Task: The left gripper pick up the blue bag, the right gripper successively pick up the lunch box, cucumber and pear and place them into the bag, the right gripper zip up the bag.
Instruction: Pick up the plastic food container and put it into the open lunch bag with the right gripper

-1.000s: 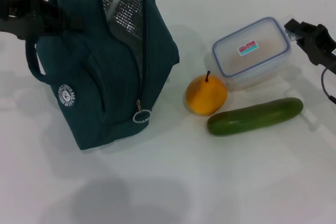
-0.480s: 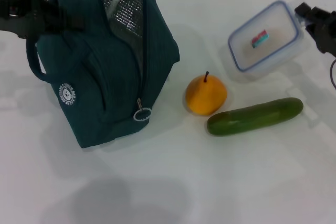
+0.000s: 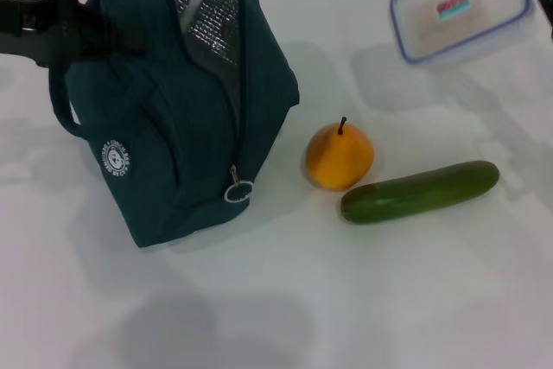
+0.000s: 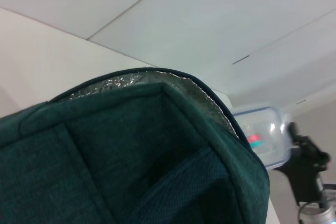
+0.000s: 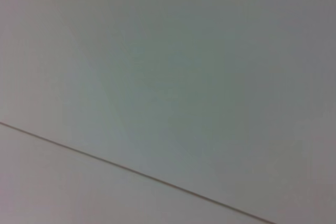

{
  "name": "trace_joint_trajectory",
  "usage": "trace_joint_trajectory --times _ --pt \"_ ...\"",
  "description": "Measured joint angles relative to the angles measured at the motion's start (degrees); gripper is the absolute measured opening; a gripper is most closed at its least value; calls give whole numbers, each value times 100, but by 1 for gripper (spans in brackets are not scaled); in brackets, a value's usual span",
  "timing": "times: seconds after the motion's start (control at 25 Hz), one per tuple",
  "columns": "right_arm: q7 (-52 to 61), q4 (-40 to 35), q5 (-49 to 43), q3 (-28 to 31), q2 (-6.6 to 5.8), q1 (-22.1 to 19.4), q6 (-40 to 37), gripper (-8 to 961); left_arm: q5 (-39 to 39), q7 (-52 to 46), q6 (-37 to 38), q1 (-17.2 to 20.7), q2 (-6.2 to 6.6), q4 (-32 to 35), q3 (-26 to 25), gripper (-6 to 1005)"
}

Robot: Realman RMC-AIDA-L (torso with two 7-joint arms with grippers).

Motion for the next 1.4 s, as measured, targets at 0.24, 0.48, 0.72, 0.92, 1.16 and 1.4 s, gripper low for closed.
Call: trace_joint_trajectory --times 0.24,0.48,0.72,0.92,1.16,1.4 --pt "296 -379 119 -32 -21 186 -339 122 -12 33 11 -20 -101 -31 21 44" --pt "520 -516 92 -234 9 861 -428 131 21 208 -2 -121 -149 -449 23 43" --pt "639 -636 193 -803 12 1271 -343 141 43 262 -16 -175 -218 -501 26 43" --pt "643 -861 760 -1707 12 1385 -102 148 93 299 -24 -203 -282 -505 39 43" --pt "632 -945 866 -2179 11 1377 134 158 105 352 -58 -228 -317 -507 40 44" --pt "618 -900 846 -2498 11 1189 349 167 76 380 -95 -197 -320 -507 -3 44"
